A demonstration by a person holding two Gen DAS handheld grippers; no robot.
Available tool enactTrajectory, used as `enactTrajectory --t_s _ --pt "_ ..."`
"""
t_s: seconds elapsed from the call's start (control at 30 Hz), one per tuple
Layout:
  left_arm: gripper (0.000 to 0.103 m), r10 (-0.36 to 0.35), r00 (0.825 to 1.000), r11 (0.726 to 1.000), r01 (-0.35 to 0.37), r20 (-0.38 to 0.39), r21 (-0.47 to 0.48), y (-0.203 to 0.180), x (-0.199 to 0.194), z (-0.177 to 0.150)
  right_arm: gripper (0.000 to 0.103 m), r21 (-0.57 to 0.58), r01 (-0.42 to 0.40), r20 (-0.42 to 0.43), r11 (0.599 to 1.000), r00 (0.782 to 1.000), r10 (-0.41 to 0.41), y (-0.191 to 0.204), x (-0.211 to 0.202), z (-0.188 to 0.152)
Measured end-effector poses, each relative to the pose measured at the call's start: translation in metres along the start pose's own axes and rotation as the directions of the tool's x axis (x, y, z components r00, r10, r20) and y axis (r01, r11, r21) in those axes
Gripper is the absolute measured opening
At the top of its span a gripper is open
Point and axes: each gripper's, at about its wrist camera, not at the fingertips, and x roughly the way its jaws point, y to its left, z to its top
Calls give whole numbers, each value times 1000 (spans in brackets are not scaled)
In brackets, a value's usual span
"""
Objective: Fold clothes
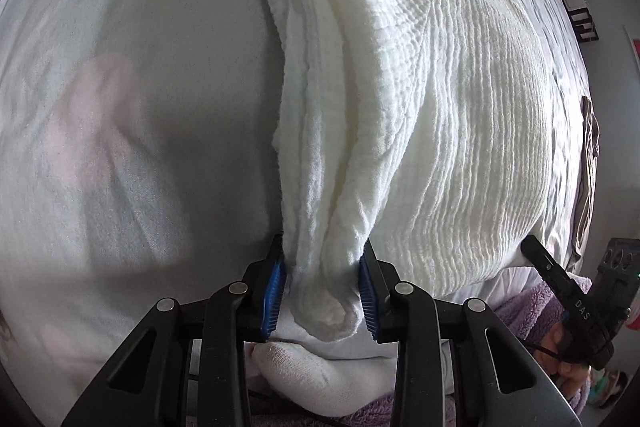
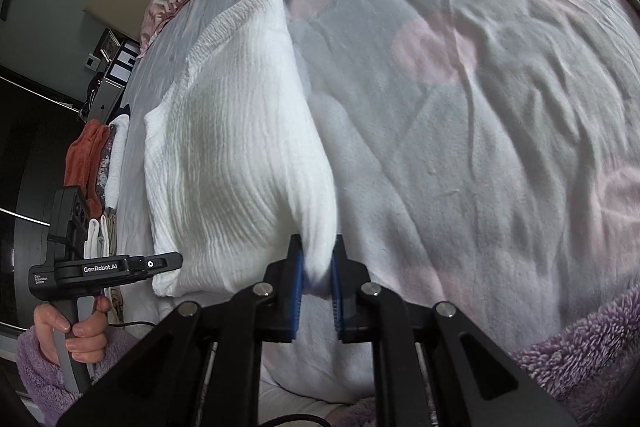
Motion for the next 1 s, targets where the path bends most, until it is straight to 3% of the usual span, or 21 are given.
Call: enactTrajectory --t_s 0.13,0.3,0.5,0.7,0.9,1.0 --pt "37 28 1000 1000 -28 -2 11 -1 1 1 14 5 30 -46 1000 998 -30 -3 18 0" --pt "37 41 999 999 -41 11 20 -1 -4 0 20 99 -20 -79 995 997 28 -18 23 1" --pt "37 -2 995 1000 3 100 -15 11 -28 -3 32 108 6 -12 994 1000 -5 -17 9 -1" --pt "37 -58 959 992 86 277 -92 32 -65 -3 35 154 21 105 988 994 -37 -26 -13 5" --pt "37 -22 933 985 81 358 -151 35 -73 -20 46 138 19 181 990 982 -44 -24 -29 12" --pt "37 -9 924 985 74 383 -154 26 -71 -45 50 94 32 196 995 979 -50 -15 -32 15"
